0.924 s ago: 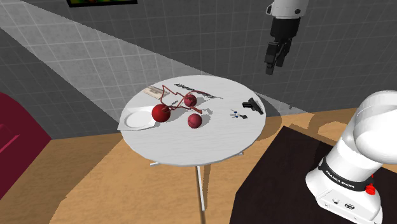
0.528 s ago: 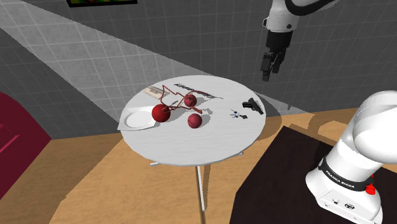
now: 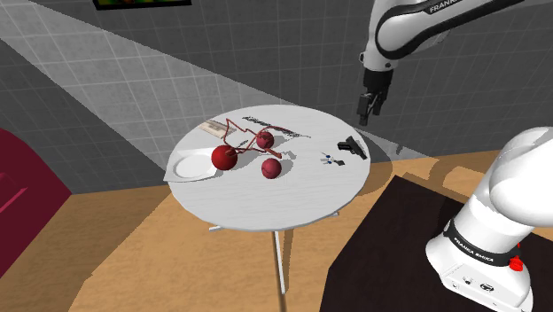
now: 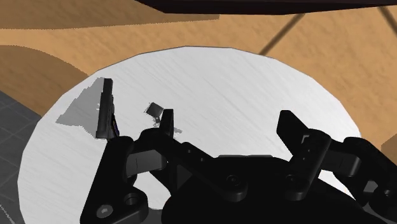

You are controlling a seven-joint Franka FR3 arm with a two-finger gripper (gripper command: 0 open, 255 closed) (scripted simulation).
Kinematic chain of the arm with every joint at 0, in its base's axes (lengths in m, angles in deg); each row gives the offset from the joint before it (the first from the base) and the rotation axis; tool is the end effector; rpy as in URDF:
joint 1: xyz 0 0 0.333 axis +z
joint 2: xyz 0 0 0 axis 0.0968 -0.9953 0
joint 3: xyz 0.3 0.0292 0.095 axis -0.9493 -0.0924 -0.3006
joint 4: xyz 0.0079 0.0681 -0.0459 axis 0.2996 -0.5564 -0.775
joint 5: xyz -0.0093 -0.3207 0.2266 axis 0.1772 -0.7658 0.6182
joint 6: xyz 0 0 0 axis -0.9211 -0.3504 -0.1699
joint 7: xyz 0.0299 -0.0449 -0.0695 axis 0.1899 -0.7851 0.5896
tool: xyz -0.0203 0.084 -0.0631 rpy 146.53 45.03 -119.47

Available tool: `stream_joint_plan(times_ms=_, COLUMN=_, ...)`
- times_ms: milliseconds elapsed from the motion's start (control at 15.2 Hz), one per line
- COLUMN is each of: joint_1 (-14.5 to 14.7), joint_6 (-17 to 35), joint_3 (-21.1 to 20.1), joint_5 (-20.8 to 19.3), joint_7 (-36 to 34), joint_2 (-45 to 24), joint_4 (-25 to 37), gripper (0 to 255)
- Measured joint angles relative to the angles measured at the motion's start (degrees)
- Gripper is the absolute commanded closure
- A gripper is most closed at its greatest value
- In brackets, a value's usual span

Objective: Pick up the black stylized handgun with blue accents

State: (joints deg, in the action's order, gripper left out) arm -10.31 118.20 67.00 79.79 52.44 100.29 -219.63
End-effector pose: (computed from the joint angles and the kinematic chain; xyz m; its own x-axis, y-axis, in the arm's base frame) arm 0.3682 -0.1232 0.4265 0.9987 -0.0181 -0.0468 -0.0181 -0.9998 0.0003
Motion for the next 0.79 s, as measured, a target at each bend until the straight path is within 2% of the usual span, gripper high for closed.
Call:
stream_joint_plan(times_ms=462, joint_1=-1.2, joint_6=11.4, joint_3=4.6, joint_5=-0.3, joint_7=4.6, joint_2=-13.9, joint_4=2.2, gripper=0)
stream_joint_plan(times_ms=792, joint_1=-2.3, joint_6=18.6, joint_3=7.6, joint_5=2.1, joint_7=9.6, joint_2=-25.3, joint_4=6.1, gripper=0)
